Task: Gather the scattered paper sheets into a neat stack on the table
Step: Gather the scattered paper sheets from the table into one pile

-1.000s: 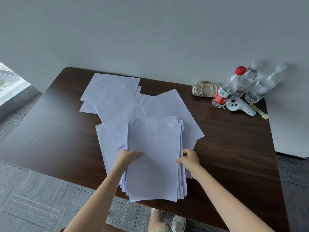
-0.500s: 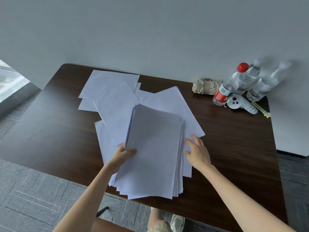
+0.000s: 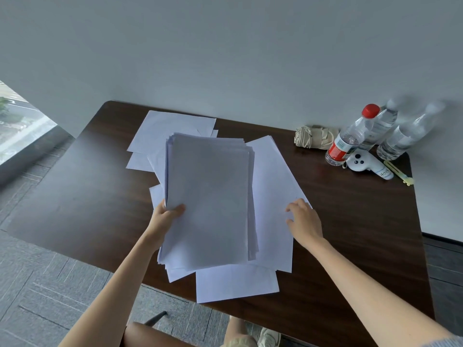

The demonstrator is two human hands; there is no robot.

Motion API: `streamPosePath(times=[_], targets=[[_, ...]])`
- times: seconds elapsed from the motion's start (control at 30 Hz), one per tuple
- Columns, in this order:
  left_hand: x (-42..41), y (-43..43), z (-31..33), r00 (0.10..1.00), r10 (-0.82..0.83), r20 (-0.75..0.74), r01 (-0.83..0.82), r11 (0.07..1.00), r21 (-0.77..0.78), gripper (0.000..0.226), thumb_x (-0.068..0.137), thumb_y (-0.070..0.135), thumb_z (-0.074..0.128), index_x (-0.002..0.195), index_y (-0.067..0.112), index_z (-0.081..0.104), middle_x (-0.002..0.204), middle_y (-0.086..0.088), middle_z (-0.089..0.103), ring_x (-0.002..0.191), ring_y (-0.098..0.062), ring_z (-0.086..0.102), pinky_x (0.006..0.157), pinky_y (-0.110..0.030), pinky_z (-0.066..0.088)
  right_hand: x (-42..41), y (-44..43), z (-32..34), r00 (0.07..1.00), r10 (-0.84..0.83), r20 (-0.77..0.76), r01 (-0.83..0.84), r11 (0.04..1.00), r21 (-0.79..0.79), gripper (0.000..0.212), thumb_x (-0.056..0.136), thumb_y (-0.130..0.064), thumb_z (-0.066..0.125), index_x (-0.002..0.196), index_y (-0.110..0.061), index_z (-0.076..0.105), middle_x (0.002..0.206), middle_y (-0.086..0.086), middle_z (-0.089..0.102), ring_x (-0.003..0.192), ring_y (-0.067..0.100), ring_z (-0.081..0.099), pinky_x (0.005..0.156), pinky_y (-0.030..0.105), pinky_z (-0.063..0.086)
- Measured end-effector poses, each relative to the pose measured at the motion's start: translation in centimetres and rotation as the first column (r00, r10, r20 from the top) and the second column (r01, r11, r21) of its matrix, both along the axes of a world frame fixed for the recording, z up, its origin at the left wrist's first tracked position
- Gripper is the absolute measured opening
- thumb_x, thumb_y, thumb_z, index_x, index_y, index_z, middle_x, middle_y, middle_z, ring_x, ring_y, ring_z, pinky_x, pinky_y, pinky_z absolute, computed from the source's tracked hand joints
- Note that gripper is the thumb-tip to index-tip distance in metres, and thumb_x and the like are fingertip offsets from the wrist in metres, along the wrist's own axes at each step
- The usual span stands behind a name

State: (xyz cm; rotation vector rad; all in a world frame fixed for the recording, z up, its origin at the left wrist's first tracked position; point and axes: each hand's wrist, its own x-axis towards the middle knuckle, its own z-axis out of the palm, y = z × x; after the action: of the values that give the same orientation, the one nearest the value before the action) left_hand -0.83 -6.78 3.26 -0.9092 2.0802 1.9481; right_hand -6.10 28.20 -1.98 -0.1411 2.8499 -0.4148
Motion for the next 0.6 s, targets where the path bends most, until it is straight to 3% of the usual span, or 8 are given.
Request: streamPosePath(times=[0.17, 0.33, 0.43, 0.53, 0.6], targets=[[-1.8, -0.2, 0.7, 1.0, 0.022, -0.011, -0.022, 1.0, 0.011, 0.021, 0.091, -0.002, 0.059, 0.095, 0.017, 0.064, 0.065, 0.009, 0.072, 0.058, -0.01, 0.068, 0.051, -0.022, 0.055, -4.1, -2.1, 1.0, 0.998, 0.027, -0.054, -0.027, 1.0, -0.014, 0.025, 0.088, -0.019, 0.067, 0.112, -0.014, 0.06, 0.116, 0.002, 0.056, 0.103, 0.019, 0.055, 0.086, 0.029, 0.046], [-3.5, -0.9, 1.1, 0.999, 0.043, -0.006, -0.043, 0.999, 0.021, 0.019, 0.092, -0.002, 0.059, 0.095, 0.015, 0.065, 0.066, 0.008, 0.072, 0.058, -0.009, 0.068, 0.053, -0.024, 0.055, -7.3, -4.7, 0.8, 0.985, 0.145, 0.097, -0.154, 0.983, 0.099, 0.062, 0.073, -0.045, 0.078, 0.118, -0.014, 0.048, 0.118, 0.003, 0.05, 0.11, 0.022, 0.047, 0.089, 0.031, 0.04], [-4.4, -1.8, 1.1, 0.998, 0.068, -0.003, -0.068, 0.998, 0.02, 0.02, 0.091, -0.002, 0.06, 0.095, 0.017, 0.065, 0.075, 0.002, 0.072, 0.067, -0.018, 0.068, 0.059, -0.029, 0.056, -8.0, -5.4, -0.1, 0.965, 0.192, 0.181, -0.225, 0.957, 0.183, 0.074, 0.065, -0.047, 0.081, 0.119, -0.014, 0.042, 0.119, 0.005, 0.048, 0.108, 0.023, 0.046, 0.089, 0.031, 0.04], [-5.0, -2.5, 1.2, 0.996, 0.089, 0.003, -0.089, 0.995, 0.039, 0.019, 0.09, 0.0, 0.063, 0.097, 0.017, 0.065, 0.089, -0.007, 0.067, 0.07, -0.019, 0.066, 0.06, -0.028, 0.056, -8.6, -5.4, -0.4, 0.952, 0.184, 0.243, -0.228, 0.959, 0.169, 0.073, 0.062, -0.043, 0.083, 0.116, -0.015, 0.042, 0.117, 0.004, 0.052, 0.108, 0.023, 0.048, 0.089, 0.031, 0.038], [-5.3, -2.8, 1.2, 0.994, 0.106, -0.003, -0.106, 0.991, 0.077, 0.022, 0.081, 0.003, 0.071, 0.097, 0.017, 0.066, 0.09, -0.008, 0.067, 0.065, -0.015, 0.068, 0.057, -0.026, 0.057, -8.8, -5.6, -0.3, 0.943, 0.181, 0.278, -0.229, 0.962, 0.149, 0.059, 0.063, -0.039, 0.083, 0.105, -0.019, 0.046, 0.114, 0.002, 0.053, 0.106, 0.022, 0.048, 0.087, 0.029, 0.036]])
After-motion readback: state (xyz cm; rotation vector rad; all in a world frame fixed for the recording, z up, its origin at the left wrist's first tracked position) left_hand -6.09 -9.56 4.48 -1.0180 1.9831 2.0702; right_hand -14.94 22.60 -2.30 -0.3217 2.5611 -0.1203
